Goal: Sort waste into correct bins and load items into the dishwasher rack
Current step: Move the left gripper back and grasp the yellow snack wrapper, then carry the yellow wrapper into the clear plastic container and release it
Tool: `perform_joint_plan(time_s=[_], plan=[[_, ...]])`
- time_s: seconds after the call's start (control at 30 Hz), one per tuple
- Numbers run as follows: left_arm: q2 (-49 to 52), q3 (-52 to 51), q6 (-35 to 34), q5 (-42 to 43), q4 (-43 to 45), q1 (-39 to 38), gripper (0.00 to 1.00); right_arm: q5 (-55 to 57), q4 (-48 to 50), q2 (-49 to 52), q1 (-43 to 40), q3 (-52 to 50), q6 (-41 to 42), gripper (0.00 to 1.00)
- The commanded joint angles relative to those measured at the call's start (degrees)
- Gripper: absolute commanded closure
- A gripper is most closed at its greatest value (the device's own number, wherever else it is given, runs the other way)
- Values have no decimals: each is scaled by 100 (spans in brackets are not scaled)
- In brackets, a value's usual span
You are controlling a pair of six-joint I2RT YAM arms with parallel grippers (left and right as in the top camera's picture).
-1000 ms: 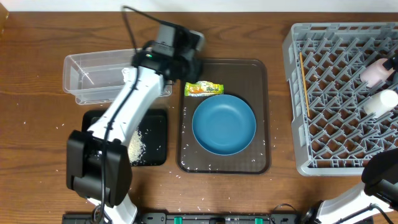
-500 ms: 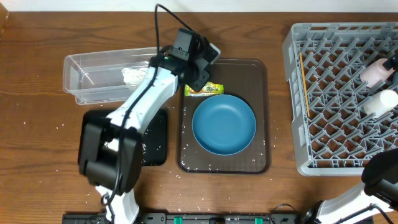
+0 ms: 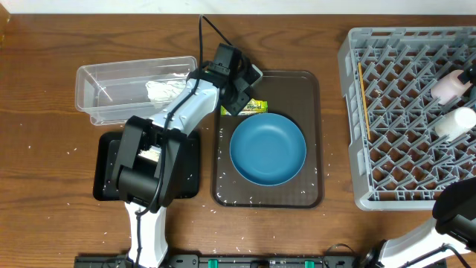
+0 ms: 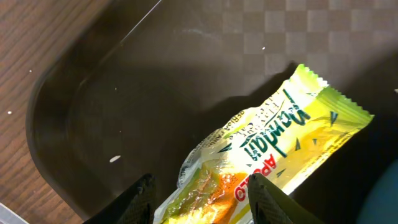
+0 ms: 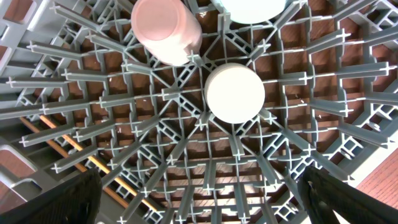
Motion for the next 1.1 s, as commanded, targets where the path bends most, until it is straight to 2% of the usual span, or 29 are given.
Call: perform_joint_plan(time_s=[0.0,0.47,0.53,0.67,0.87,1.07], plan=[[136,13,79,-68,-7,28,50,-20,-9,13,33,22,72,1],[422,11,76,-22,-140,15,51,-20,-9,13,33,22,72,1],[420,11,76,-24,-120,13,59,-17,-9,13,33,22,74,1],[417,11,76,-24,-70,13,92,-20,-9,13,33,22,74,1],[245,57,-282,-26,-24,13,94,-20,-9,13,33,22,74,1],[-490,120,-785,-31,157,22,94,-20,-9,13,33,22,72,1]])
